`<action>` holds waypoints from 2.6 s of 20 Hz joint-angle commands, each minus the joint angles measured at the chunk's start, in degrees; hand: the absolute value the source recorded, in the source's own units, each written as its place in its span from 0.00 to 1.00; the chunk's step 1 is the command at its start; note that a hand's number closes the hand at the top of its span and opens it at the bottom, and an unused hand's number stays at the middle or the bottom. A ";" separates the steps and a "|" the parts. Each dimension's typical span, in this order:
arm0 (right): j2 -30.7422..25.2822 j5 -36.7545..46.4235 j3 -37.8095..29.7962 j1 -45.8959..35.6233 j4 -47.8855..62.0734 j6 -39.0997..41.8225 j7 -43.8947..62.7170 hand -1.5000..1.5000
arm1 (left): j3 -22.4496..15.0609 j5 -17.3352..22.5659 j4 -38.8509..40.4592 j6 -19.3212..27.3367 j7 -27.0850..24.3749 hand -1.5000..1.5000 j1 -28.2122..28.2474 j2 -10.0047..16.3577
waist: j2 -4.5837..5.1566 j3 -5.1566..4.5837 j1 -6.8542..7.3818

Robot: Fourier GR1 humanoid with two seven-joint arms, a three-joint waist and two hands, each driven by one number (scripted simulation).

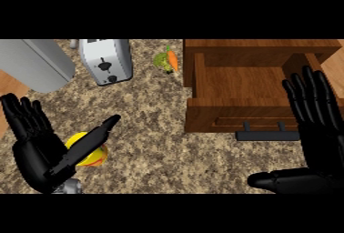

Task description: Pick up the cup, place it into the drawer and close the drawer

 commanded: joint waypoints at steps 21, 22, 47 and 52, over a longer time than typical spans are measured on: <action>-1.22 -1.74 -1.83 -2.12 -3.70 0.73 7.11 0.00 | 4.70 24.75 13.41 -3.70 -26.46 0.00 13.79 -0.01 | -0.02 -0.01 0.08; -0.20 -0.09 0.00 -3.12 -4.98 -1.08 8.92 0.00 | 1.17 27.98 15.52 -0.78 -30.27 0.00 14.50 -0.01 | -0.03 -0.03 0.10; -0.86 -1.26 -1.69 0.64 -3.89 2.99 4.42 0.00 | 8.71 47.88 43.97 -13.35 -57.13 0.00 9.87 0.02 | -0.02 0.00 0.00; -1.74 -4.35 -4.97 -0.36 -4.10 3.38 5.61 0.00 | 13.22 44.63 48.90 -17.25 -55.37 0.00 5.00 0.01 | 0.00 0.00 -0.08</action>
